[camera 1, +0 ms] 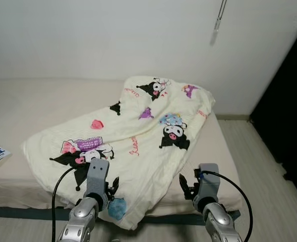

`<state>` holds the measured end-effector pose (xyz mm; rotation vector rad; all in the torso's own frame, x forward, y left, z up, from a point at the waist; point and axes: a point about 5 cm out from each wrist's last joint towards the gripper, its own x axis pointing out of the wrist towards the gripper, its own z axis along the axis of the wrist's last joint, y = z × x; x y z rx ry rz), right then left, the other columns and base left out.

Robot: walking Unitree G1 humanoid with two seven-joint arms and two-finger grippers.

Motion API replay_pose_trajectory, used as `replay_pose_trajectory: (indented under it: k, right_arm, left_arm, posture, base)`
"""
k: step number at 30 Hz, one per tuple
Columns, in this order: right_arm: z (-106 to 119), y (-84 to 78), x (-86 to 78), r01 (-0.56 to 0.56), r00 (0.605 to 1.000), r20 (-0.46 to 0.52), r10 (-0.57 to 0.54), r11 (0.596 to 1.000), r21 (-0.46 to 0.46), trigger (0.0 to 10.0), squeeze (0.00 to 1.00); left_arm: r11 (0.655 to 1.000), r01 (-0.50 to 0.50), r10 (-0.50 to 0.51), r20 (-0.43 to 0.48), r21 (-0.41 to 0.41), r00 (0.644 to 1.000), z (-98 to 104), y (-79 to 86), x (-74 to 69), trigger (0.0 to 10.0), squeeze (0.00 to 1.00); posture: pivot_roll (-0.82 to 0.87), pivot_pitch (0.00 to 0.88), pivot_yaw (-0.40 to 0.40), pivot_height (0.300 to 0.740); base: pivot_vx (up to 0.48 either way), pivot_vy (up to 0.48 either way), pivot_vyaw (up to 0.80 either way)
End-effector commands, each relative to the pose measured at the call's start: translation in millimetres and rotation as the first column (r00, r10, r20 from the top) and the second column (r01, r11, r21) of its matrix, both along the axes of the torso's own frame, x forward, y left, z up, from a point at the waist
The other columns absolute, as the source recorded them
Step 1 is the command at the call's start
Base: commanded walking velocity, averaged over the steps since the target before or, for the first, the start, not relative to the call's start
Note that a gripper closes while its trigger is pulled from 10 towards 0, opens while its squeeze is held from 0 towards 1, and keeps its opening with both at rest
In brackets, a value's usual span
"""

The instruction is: Clean up the room

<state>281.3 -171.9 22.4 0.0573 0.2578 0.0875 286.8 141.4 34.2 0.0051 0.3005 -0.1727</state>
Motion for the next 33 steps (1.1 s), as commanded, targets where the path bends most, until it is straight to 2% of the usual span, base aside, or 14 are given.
replay_pose_trajectory:
  k: [1,5,8,11,14,20,23,30,33]
  right_arm:
    - [-3,-1.1,-3.0,0.03,1.0,0.0,-0.03,0.999,-0.01,10.0,0.0]
    - [-3,-0.6,-2.1,0.033,0.999,0.002,-0.033,0.999,-0.017,10.0,0.0]
    - [-2,7.2,2.4,-0.044,0.999,-0.002,0.044,0.999,-0.017,10.0,0.0]
    - [-2,9.3,3.5,-0.069,0.998,-0.006,0.069,0.997,-0.02,10.0,0.0]
    - [1,17.4,8.4,-0.148,0.989,-0.008,0.148,0.988,-0.035,10.0,0.0]
    - [6,28.2,15.5,-0.213,0.977,0.003,0.213,0.976,-0.037,10.0,0.0]
    - [10,40.5,21.6,-0.275,0.961,0.011,0.276,0.96,-0.043,10.0,0.0]
    - [13,49.0,26.4,-0.316,0.948,0.011,0.317,0.948,-0.044,10.0,0.0]
    - [13,48.0,27.4,-0.301,0.953,0.011,0.302,0.953,-0.045,10.0,0.0]
  left_arm:
    - [0.999,-0.019,0.022,-0.051,0.042,0.998,-7,4.4,0.5,10.0,0.0]
    - [0.998,-0.043,0.046,-0.082,0.036,0.996,-8,9.1,3.0,10.0,0.0]
    - [0.994,-0.097,0.101,-0.111,0.043,0.989,-11,21.3,4.4,10.0,0.0]
    - [0.993,-0.104,0.108,-0.116,0.047,0.987,-11,23.3,4.3,10.0,0.0]
    - [0.988,-0.142,0.149,-0.117,0.063,0.982,-13,29.0,1.9,10.0,0.0]
    - [0.978,-0.198,0.205,-0.116,0.072,0.972,-15,36.6,-0.7,10.0,0.0]
    - [0.965,-0.253,0.259,-0.108,0.064,0.96,-14,45.1,-3.6,10.0,0.0]
    - [0.949,-0.309,0.313,-0.078,0.065,0.947,-10,53.5,-6.4,10.0,0.0]
    - [0.946,-0.318,0.322,-0.064,0.069,0.944,-8,55.1,-6.8,10.0,0.0]
  posture:
    - [0.04,0.145,0.04,0.645]
    - [0.04,0.149,0.041,0.645]
    - [0.04,0.161,0.041,0.645]
    - [0.04,0.16,0.039,0.645]
    - [0.05,0.158,0.02,0.645]
    - [0.06,0.149,-0.021,0.645]
    - [0.07,0.144,-0.036,0.645]
    - [0.11,0.141,-0.086,0.645]
    - [0.11,0.145,-0.094,0.645]
  base:
    - [0.0,0.0,0.0]
    - [0.0,0.0,0.0]
    - [0.0,0.0,0.0]
    - [0.0,0.0,0.0]
    - [0.0,0.0,0.0]
    - [0.0,0.0,0.0]
    - [0.0,0.0,0.0]
    - [0.0,0.0,0.0]
    - [0.0,0.0,0.0]
